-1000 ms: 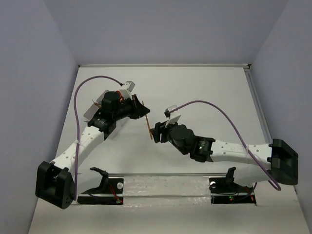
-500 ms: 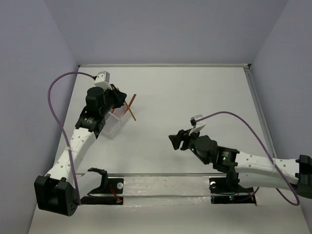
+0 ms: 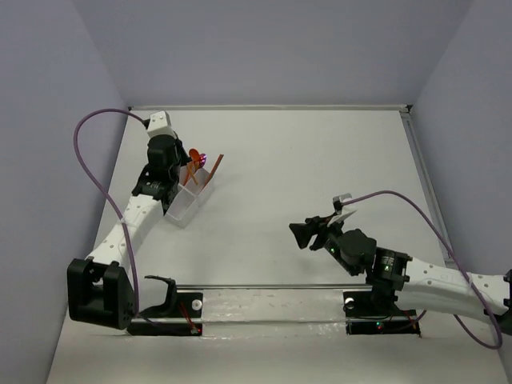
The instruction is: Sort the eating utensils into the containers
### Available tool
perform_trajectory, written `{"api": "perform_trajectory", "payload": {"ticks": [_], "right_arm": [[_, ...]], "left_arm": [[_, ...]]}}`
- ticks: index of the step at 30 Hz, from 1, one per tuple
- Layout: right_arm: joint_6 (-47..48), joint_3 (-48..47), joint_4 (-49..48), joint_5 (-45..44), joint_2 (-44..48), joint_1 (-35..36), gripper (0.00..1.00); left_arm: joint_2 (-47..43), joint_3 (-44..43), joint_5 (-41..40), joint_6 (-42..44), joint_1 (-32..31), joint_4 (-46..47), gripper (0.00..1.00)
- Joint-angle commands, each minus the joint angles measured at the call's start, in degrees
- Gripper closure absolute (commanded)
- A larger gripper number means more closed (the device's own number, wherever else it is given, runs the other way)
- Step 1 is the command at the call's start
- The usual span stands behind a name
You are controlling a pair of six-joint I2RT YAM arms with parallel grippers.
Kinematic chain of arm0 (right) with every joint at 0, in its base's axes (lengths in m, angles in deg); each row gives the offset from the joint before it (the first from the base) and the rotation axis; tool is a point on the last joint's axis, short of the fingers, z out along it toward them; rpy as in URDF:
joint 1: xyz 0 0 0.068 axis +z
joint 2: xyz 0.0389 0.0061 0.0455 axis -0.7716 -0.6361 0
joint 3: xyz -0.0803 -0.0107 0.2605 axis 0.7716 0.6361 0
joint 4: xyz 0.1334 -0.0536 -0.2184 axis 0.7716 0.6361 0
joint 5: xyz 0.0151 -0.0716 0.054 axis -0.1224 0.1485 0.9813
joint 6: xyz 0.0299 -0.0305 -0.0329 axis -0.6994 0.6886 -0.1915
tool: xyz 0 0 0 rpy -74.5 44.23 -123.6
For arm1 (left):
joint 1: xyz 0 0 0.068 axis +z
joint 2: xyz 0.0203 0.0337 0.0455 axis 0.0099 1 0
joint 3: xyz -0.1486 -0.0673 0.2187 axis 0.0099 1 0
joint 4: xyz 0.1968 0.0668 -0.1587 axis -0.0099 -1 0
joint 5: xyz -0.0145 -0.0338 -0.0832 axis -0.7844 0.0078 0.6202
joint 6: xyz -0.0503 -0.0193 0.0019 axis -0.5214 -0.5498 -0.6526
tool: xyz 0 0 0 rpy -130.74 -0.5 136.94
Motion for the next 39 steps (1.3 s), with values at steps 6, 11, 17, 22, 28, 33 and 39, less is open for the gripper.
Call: {"api": "perform_trajectory", "payload": {"ticks": [6,11,17,22,28,33,39], "right_arm": [[-0.7,2.3,-0.5,-0.9,5.2,0.6,0.36],[-0.3,2.3,-1.2,-0.9,4.6,0.6,0.36],[-0.2,1.9,-2.2,-0.8,1.8,0.6,0.36],[-0.2,1.8,-2.0,-0.9,2.0,0.6,0.36],[-0.4,1.9,-1.2,-1.6,2.4,0.6,0.37],[-0.5,2.1,-0.4,-2.2,3.6,0.6,0.36],[-0.6,2.1,0.7,-3.4,4.1,0.6,0.36]], "left_arm": [[4.0,-1.0,-7.2,5.9,0.3,12.0,0.94],[5.2,0.2,-6.5,6.5,0.3,12.0,0.94],[5.7,0.5,-6.6,7.5,-2.0,10.8,0.90],[5.9,0.3,-8.1,7.8,-3.5,10.0,0.83],[6.7,-0.6,-10.0,7.7,-4.6,7.9,0.66],[7.1,-1.0,-10.4,7.4,-4.6,7.0,0.56],[2.6,-3.6,-7.6,5.5,-7.4,5.1,0.31]]}}
